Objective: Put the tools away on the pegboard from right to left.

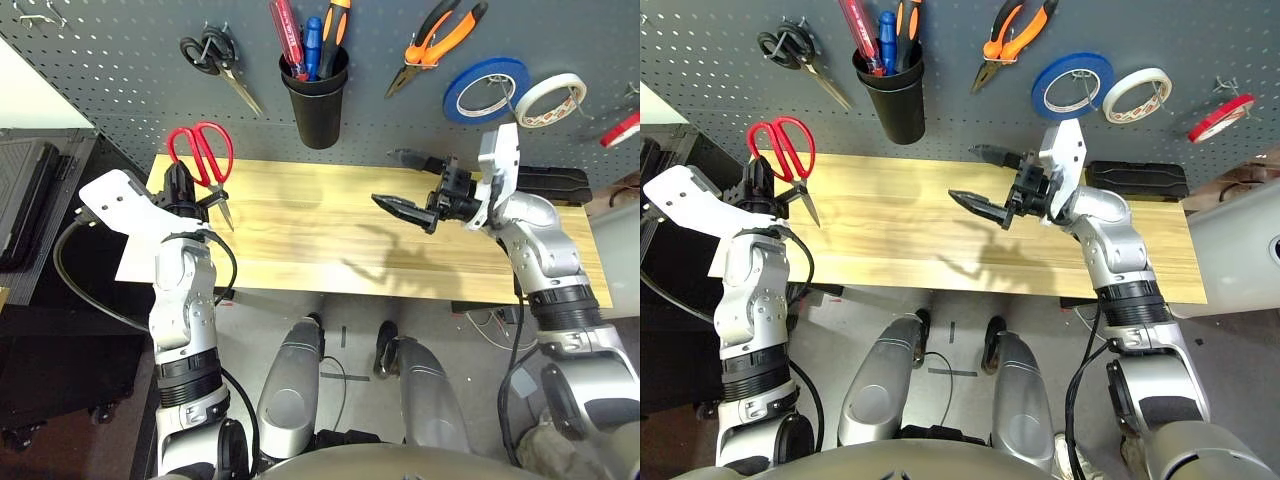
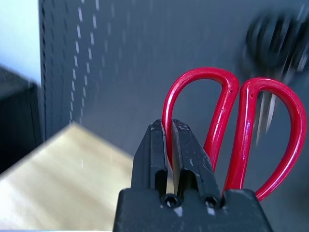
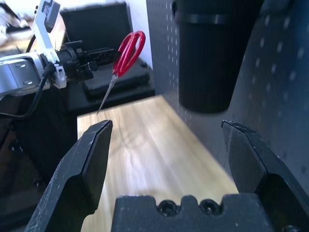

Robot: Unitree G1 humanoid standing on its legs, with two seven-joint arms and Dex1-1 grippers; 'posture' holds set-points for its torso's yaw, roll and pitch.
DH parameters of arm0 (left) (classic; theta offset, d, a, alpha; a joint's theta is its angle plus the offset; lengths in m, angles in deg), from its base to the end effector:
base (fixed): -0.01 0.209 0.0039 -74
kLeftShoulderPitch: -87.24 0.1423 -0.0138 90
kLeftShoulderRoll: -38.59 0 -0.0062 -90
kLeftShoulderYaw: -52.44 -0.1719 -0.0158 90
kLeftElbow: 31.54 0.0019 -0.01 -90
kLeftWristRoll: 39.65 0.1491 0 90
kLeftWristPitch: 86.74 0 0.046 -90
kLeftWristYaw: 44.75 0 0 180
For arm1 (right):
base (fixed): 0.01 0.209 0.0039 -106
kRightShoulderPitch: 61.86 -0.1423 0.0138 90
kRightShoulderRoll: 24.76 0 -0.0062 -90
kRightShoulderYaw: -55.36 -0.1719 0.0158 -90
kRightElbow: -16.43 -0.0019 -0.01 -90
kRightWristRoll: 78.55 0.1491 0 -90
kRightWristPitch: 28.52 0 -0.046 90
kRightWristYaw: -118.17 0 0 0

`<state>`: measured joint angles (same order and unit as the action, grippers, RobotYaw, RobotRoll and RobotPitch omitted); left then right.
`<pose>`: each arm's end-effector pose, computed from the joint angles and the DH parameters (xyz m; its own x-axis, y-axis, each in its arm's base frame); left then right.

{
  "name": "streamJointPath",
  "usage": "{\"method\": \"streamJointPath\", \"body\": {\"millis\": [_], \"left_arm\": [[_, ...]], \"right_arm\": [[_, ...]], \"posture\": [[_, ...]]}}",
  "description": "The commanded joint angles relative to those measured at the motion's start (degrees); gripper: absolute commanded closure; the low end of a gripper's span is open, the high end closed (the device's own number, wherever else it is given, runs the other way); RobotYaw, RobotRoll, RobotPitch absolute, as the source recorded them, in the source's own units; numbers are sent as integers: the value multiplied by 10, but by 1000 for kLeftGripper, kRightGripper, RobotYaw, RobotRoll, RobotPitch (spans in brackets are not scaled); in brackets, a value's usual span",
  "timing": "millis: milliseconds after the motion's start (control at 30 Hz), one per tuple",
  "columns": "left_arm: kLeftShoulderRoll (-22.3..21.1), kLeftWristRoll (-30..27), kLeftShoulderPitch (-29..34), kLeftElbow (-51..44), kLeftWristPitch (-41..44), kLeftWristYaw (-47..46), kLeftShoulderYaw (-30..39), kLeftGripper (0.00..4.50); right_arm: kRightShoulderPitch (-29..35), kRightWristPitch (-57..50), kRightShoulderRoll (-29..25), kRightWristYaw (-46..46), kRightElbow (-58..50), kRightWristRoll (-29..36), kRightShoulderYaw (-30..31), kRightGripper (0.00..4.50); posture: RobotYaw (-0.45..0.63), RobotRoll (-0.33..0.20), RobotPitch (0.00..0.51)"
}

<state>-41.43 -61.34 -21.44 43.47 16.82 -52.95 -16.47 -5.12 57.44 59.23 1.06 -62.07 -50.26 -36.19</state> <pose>0.2420 0.2144 0.1714 0.8926 0.3198 0.3178 -0.1988 0.9118 -0.3593 0.3034 -0.1940 0.1770 0.3400 0.9109 0.2338 -0.8927 0.3908 -0.2246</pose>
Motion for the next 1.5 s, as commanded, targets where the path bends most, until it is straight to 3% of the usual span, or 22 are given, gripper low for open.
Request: {"method": "streamJointPath", "body": {"millis": [33, 267, 767, 1500], "left_arm": [[-14, -17, -13, -31, 23, -4, 10, 4480], [-38, -38, -56, -53, 47, -12, 27, 4480], [-54, -55, -98, -54, 68, -15, 33, 4480], [-45, -59, -107, -26, 66, -6, 17, 4480]], "right_arm": [[-4, -14, -11, 8, -10, 20, -20, 0], [-28, -29, -36, 22, -17, 42, -42, 0], [-84, -40, -35, 14, -8, 63, -59, 0], [-117, -55, -35, 12, -9, 63, -61, 0]], "posture": [[327, 0, 269], [324, 0, 261], [315, 0, 248], [308, 0, 252]]}}
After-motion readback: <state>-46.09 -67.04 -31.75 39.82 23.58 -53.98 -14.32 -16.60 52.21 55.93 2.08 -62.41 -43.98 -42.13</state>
